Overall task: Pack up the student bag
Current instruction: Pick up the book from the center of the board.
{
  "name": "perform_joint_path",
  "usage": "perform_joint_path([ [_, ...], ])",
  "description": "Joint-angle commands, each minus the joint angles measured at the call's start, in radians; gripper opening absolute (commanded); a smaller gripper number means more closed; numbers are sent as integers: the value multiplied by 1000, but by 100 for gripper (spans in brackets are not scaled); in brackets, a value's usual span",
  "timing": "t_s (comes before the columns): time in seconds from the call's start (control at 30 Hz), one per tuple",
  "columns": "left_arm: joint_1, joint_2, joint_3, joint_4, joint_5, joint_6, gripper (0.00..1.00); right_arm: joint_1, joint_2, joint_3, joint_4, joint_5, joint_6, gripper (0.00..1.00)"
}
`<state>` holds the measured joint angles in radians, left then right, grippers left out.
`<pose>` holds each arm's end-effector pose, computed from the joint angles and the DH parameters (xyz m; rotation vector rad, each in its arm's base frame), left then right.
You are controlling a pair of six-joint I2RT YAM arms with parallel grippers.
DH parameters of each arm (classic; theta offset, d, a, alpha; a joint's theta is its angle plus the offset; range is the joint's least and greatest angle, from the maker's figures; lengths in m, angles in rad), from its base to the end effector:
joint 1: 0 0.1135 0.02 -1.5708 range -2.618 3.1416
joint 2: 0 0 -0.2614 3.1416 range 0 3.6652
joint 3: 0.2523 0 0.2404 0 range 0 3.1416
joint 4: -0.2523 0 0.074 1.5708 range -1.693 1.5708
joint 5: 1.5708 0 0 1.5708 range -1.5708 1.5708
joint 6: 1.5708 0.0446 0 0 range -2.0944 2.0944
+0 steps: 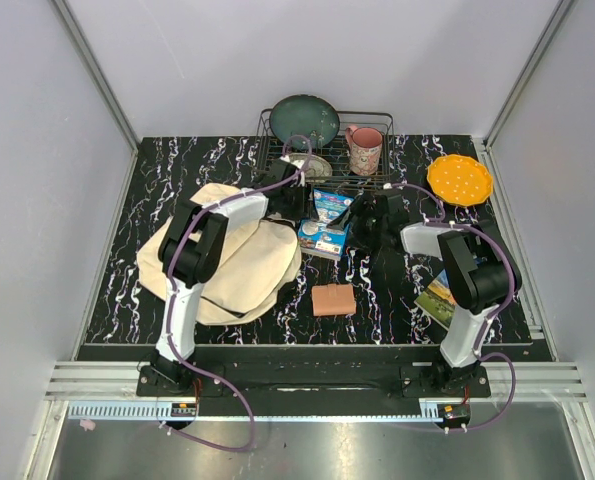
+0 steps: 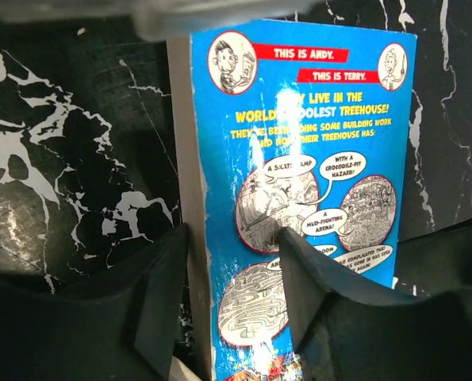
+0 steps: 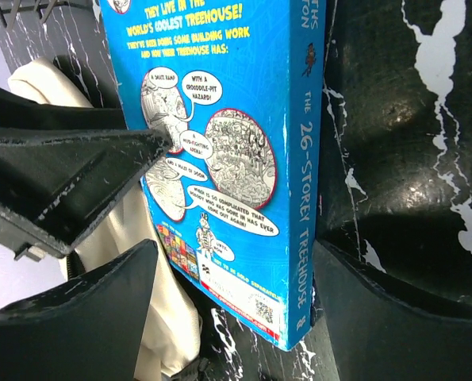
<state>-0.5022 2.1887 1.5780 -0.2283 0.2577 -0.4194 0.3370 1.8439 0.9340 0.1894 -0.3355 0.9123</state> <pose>0.4107 -0.2385 0.1551 0.2277 2.4954 -0.7169 0.3425 0.1355 0.1417 0.5164 2.4095 0.9881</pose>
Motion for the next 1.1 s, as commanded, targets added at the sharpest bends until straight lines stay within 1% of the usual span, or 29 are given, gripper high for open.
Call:
perform_joint_path([
  [0.0, -21, -15, -47, 61, 159, -73, 42, -4, -11, -59, 1, 42, 2, 85],
  [0.03, -22, -20, -53, 67, 160, -78, 37, -4, -24, -72, 10, 49, 3, 85],
  [0.07, -25, -21, -64, 82, 163, -88, 34, -3, -31, -89, 15, 53, 10, 85],
  [0.1, -25, -21, -70, 89, 167, -93, 28, -3, -34, -96, 21, 52, 10, 85],
  [0.2, -27, -20, -79, 113, 192, -117, 17, -4, -31, -113, 30, 44, 13, 85],
  [0.23, -27, -24, -82, 121, 196, -124, 13, -4, -29, -116, 35, 43, 13, 85],
  [0.27, -29, -26, -88, 141, 212, -134, 11, -3, -28, -119, 35, 43, 13, 85],
  [0.4, -33, -47, -99, 187, 259, -159, 12, -4, -20, -119, 39, 38, 17, 84],
  [0.43, -35, -47, -102, 194, 270, -159, 16, -4, -17, -119, 41, 39, 17, 84],
  [0.47, -38, -50, -102, 202, 284, -160, 30, -3, -15, -116, 42, 35, 20, 84],
  [0.5, -38, -47, -101, 205, 294, -163, 38, -3, -14, -115, 42, 35, 22, 84],
  [0.6, -38, -34, -104, 225, 360, -179, 41, -4, -8, -116, 50, 35, 28, 84],
  [0.87, -38, -46, -156, 372, 488, -223, 39, -6, -5, -123, 56, 33, 33, 84],
  [0.93, -38, -49, -153, 376, 509, -223, 31, -4, -5, -123, 58, 35, 34, 84],
  [0.97, -36, -49, -150, 377, 524, -228, 24, -4, -5, -123, 58, 35, 34, 84],
  [1.0, -38, -44, -148, 377, 534, -228, 22, -6, -5, -121, 58, 36, 36, 84],
  [1.03, -38, -43, -148, 377, 541, -228, 26, -6, -5, -123, 59, 36, 34, 84],
  [1.07, -38, -40, -144, 376, 551, -228, 32, -6, -5, -121, 61, 35, 37, 83],
])
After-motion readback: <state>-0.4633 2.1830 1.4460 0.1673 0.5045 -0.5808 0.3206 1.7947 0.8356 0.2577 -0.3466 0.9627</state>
